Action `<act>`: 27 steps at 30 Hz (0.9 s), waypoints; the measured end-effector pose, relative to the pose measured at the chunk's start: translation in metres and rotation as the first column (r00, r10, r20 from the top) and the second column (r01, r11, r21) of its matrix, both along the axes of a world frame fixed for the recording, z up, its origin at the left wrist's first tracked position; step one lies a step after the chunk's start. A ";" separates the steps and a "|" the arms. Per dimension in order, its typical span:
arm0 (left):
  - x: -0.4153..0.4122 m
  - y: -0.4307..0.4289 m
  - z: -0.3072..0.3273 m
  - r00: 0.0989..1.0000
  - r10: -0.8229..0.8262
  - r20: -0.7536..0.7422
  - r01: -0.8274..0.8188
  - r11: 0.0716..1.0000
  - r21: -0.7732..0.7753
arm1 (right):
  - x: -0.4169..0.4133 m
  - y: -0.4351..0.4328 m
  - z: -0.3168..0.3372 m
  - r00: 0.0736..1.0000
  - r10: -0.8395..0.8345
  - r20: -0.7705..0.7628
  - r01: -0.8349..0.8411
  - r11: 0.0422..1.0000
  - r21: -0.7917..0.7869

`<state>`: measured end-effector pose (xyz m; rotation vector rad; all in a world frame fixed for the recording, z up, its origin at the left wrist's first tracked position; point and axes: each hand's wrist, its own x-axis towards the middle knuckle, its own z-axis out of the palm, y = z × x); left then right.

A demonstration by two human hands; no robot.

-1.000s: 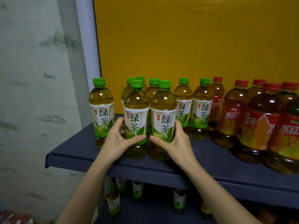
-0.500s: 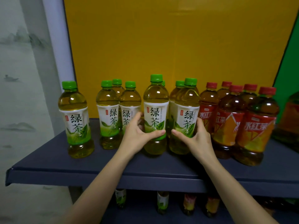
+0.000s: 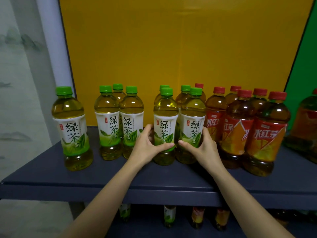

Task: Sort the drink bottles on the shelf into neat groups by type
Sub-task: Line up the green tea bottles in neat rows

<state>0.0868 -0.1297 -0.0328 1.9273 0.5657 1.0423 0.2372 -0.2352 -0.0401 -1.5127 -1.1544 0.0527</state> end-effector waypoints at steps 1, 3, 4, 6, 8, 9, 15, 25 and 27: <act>0.001 0.002 -0.002 1.000 0.010 -0.015 -0.009 1.000 0.012 | 0.001 0.002 -0.001 1.000 0.005 0.009 -0.005 1.000 -0.006; 0.003 0.003 -0.006 0.998 0.034 -0.043 -0.032 0.999 0.031 | 0.002 0.006 -0.004 0.999 0.013 0.030 -0.012 1.000 -0.022; 0.003 0.002 -0.008 0.998 0.042 -0.052 -0.040 0.999 0.036 | 0.003 0.007 -0.005 0.999 0.017 0.042 -0.016 0.999 -0.031; 0.002 -0.001 -0.009 0.997 0.051 -0.060 -0.049 0.998 0.034 | 0.002 0.008 -0.007 0.998 0.020 0.066 -0.017 0.999 -0.045; 0.002 -0.003 -0.010 0.997 0.052 -0.063 -0.049 0.998 0.046 | 0.000 0.007 -0.007 0.996 0.025 0.080 -0.021 0.998 -0.051; 0.002 -0.005 -0.009 0.997 0.049 -0.067 -0.046 0.997 0.054 | 0.000 0.006 -0.006 0.995 0.034 0.092 -0.029 0.998 -0.051; -0.022 -0.015 -0.008 0.978 0.206 -0.024 -0.200 0.969 0.142 | -0.008 -0.017 -0.002 0.974 -0.042 0.225 0.053 0.998 -0.046; -0.092 0.012 0.001 0.745 0.612 0.264 -0.666 0.680 0.306 | -0.082 -0.003 0.016 0.963 0.037 0.266 -0.073 0.989 0.125; -0.093 0.018 -0.001 0.765 0.608 0.211 -0.642 0.698 0.317 | -0.101 0.012 0.015 0.957 0.127 0.259 -0.155 0.984 0.087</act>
